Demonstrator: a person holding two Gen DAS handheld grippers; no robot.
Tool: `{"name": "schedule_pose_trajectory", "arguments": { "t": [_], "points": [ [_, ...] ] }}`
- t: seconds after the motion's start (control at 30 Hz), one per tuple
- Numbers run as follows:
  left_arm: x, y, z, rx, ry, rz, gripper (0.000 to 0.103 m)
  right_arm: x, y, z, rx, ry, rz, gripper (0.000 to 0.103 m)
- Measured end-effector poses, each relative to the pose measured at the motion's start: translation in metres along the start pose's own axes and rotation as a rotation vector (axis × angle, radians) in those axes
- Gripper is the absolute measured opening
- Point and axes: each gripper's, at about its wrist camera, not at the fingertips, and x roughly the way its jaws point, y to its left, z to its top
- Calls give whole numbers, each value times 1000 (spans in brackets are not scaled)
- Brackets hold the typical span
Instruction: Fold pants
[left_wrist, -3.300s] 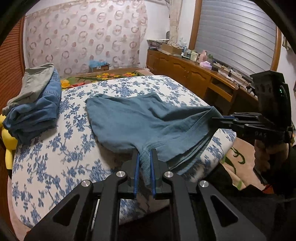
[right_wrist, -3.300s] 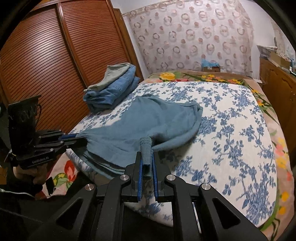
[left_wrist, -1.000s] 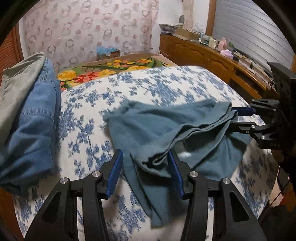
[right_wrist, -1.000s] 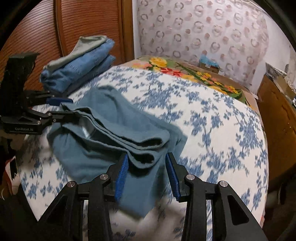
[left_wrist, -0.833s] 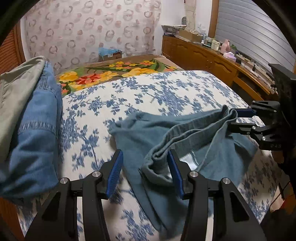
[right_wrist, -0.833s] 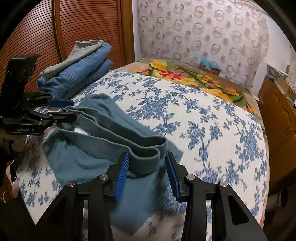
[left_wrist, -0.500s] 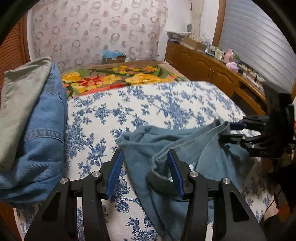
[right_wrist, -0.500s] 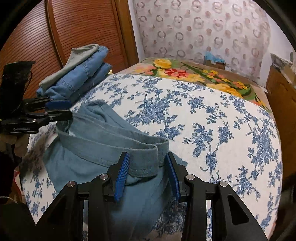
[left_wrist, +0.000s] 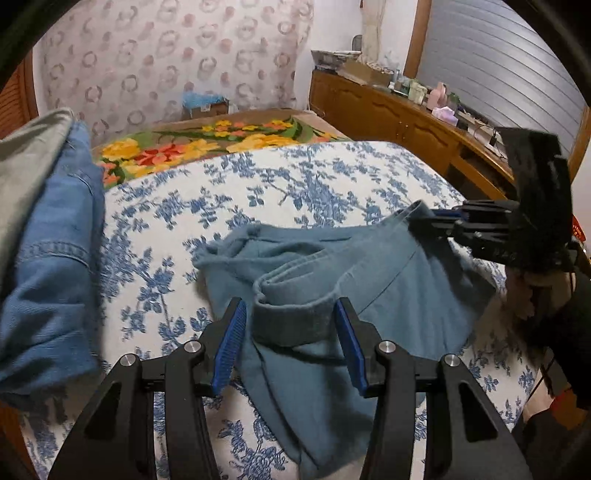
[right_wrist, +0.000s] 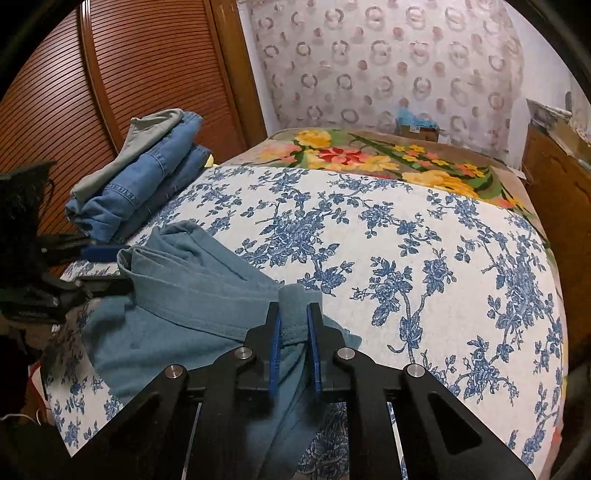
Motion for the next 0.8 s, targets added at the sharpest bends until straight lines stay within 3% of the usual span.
{"name": "schedule_pose_trajectory", "arguments": {
  "t": [0.1,0.17,0.27,0.43,0.7,0.77,0.8],
  "points": [
    [3,0,1,4,-10,-2,46,-2,0,0,5,4,-2,13],
    [3,0,3,14,-14,13,30,-3,0,0,3,6,-6,13],
    [2,-1,7,27,-23,15,14,-5,-1,0,8,4,-6,13],
    [-22,-1,21,-6,-137,30,14,-17,2,-2,6,-53,-24,13],
    [-1,-3,27,26,-75,94,17,-8,3,-4,5,1,-71,13],
    [-6,-1,25,11,-80,99,22,-13,5,-2,3,0,-85,26],
    [-10,0,23,1,-85,105,25,-16,6,-2,5,-4,-101,26]
  ]
}}
